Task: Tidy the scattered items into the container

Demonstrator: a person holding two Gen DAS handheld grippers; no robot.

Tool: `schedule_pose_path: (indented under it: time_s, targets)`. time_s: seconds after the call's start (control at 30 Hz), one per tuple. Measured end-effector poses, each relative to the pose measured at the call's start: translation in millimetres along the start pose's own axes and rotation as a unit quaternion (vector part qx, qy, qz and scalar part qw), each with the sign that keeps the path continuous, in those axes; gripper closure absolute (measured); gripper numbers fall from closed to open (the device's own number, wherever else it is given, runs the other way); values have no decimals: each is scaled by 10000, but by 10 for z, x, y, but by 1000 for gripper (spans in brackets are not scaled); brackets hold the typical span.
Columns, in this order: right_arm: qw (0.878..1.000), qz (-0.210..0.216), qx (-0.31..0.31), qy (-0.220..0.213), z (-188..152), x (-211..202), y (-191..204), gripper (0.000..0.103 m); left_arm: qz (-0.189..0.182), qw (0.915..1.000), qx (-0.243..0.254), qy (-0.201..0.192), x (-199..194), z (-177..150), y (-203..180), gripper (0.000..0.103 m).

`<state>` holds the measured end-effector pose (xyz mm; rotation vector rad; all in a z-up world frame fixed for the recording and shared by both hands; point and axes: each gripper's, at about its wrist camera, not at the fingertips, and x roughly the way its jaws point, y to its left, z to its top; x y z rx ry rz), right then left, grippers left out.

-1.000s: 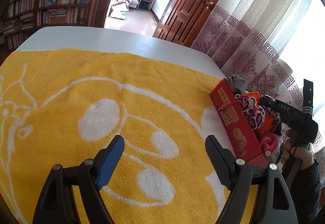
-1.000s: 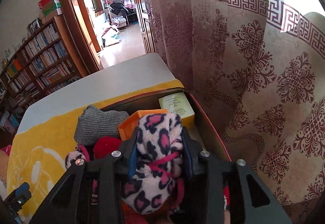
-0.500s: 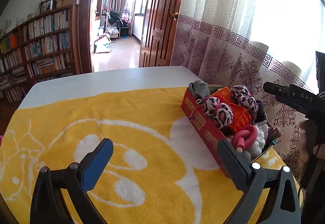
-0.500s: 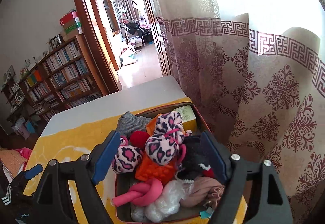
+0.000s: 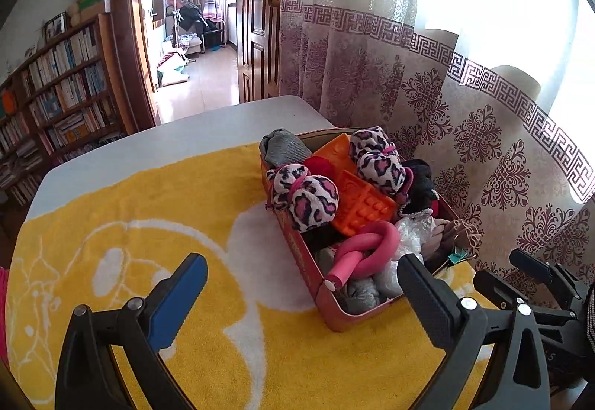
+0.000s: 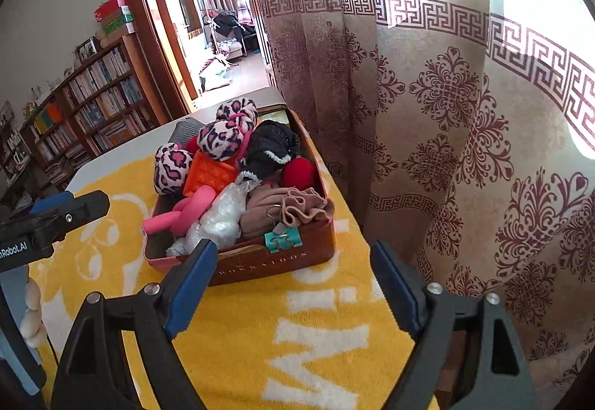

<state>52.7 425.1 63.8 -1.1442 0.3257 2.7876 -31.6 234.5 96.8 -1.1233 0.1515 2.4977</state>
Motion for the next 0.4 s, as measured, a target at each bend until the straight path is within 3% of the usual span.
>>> schedule_pose_path:
  time_s: [0.4]
  targets:
    - [9999, 117, 10, 113, -183, 117, -73, 16, 115, 9983, 576, 27, 157, 117, -550, 0]
